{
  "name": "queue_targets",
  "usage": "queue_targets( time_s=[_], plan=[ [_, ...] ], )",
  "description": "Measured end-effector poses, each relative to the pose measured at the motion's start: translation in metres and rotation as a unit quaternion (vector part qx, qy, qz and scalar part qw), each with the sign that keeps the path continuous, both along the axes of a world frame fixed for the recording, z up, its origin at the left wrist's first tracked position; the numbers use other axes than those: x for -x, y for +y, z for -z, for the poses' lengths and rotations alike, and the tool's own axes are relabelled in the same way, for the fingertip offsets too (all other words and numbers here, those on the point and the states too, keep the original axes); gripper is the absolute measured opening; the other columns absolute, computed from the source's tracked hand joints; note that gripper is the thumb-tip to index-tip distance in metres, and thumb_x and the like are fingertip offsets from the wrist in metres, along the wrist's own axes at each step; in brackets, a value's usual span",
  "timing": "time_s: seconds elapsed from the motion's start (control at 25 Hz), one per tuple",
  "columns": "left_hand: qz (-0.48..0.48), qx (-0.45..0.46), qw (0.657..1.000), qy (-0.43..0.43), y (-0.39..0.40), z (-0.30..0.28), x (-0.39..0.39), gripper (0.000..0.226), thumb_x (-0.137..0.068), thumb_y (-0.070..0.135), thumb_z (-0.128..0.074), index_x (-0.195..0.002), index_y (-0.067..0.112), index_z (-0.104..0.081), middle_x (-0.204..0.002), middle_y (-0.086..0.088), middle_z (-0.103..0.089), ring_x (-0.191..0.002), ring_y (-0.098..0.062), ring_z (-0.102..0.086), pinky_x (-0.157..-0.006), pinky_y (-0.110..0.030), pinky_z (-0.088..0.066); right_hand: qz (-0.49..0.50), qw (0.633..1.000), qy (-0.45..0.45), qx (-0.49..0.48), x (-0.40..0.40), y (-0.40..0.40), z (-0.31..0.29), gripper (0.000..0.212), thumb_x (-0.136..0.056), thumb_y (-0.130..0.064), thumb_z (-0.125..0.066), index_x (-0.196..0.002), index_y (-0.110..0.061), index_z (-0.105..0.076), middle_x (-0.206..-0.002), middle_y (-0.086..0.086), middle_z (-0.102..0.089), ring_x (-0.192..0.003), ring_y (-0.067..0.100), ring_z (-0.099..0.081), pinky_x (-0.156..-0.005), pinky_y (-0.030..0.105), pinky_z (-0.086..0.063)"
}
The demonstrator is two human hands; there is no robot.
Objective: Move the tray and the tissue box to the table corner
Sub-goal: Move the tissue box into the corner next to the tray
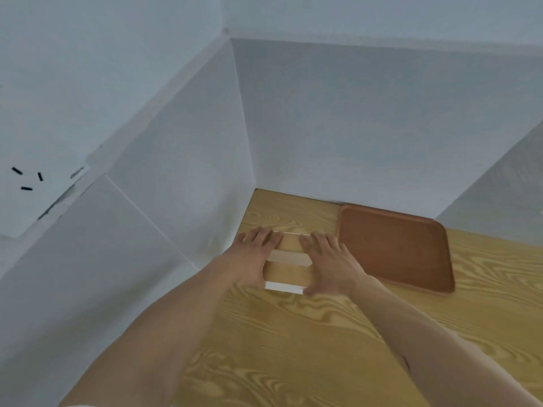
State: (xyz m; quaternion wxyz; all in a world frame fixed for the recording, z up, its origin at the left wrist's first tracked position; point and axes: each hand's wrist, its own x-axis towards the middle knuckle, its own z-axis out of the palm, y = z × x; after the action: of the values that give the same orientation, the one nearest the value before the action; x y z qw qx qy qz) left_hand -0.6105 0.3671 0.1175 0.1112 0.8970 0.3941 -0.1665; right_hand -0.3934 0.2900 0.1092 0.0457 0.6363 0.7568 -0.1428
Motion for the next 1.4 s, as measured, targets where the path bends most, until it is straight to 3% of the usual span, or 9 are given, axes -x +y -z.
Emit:
queue_targets(
  time_s=[0.2,0.76,0.84,1.0,1.16,1.28,1.4],
  plan=[
    [-0.004,0.021,0.999,0.039,0.043,0.023,0.013,0.131,-0.061,0.038,-0.079,-0.154,0.025,0.013,-0.162,-0.006,0.005,-0.151,-0.029,0.004,-0.12,-0.057,-0.01,0.026,1.0,-0.002,0.015,0.026,0.038,0.018,0.123,-0.06,-0.061,-0.077,-0.153,-0.023,-0.007,-0.155,0.011,-0.018,-0.139,0.035,-0.018,-0.114,0.049,-0.026],
    [-0.021,0.007,0.997,0.068,0.059,0.053,0.027,0.131,-0.067,0.04,-0.08,-0.154,0.021,0.017,-0.164,-0.011,0.007,-0.152,-0.032,0.007,-0.119,-0.056,-0.014,0.021,1.0,-0.007,0.022,0.046,0.061,0.053,0.128,-0.056,-0.064,-0.078,-0.154,-0.02,-0.008,-0.154,0.01,-0.019,-0.136,0.033,-0.019,-0.112,0.047,-0.03],
    [-0.023,0.005,0.998,0.062,0.058,0.052,0.029,0.127,-0.07,0.037,-0.077,-0.154,0.021,0.017,-0.165,-0.01,0.01,-0.152,-0.031,0.009,-0.12,-0.055,-0.011,0.025,0.999,-0.014,0.031,0.048,0.061,0.053,0.129,-0.059,-0.065,-0.077,-0.155,-0.02,-0.003,-0.158,0.012,-0.014,-0.142,0.035,-0.014,-0.116,0.05,-0.025],
    [-0.08,-0.012,0.997,-0.013,0.034,0.052,0.036,0.114,-0.078,0.025,-0.067,-0.154,0.023,0.017,-0.165,-0.008,0.02,-0.151,-0.027,0.018,-0.122,-0.054,-0.003,0.038,0.999,0.001,0.036,0.055,0.044,0.049,0.127,-0.071,-0.071,-0.068,-0.156,-0.022,0.012,-0.165,0.01,0.016,-0.15,0.032,0.017,-0.12,0.06,-0.004],
    [-0.129,-0.02,0.985,-0.109,-0.023,0.069,0.053,0.105,-0.083,0.054,-0.054,-0.152,0.034,0.022,-0.163,0.001,0.029,-0.15,-0.02,0.024,-0.122,-0.05,0.003,0.013,1.0,0.015,-0.019,0.061,-0.013,0.057,0.1,-0.088,-0.072,-0.042,-0.157,-0.019,0.007,-0.165,0.01,0.016,-0.15,0.03,0.018,-0.121,0.059,-0.004],
    [-0.112,-0.049,0.988,-0.098,-0.057,0.081,0.066,0.091,-0.087,0.061,-0.041,-0.156,0.032,0.012,-0.165,-0.001,0.022,-0.15,-0.023,0.021,-0.12,-0.049,0.004,0.014,1.0,0.001,0.002,0.064,-0.044,0.066,0.088,-0.094,-0.069,-0.032,-0.157,-0.023,0.009,-0.164,0.007,0.018,-0.149,0.028,0.02,-0.121,0.057,-0.002],
    [-0.109,-0.041,0.991,-0.06,-0.065,0.084,0.066,0.092,-0.087,0.063,-0.037,-0.155,0.031,0.016,-0.164,-0.001,0.024,-0.147,-0.025,0.026,-0.121,-0.051,0.003,0.015,1.0,-0.005,0.019,0.066,-0.05,0.067,0.083,-0.096,-0.066,-0.029,-0.155,-0.028,0.015,-0.163,0.003,0.024,-0.148,0.024,0.026,-0.121,0.057,0.0]
  ],
)
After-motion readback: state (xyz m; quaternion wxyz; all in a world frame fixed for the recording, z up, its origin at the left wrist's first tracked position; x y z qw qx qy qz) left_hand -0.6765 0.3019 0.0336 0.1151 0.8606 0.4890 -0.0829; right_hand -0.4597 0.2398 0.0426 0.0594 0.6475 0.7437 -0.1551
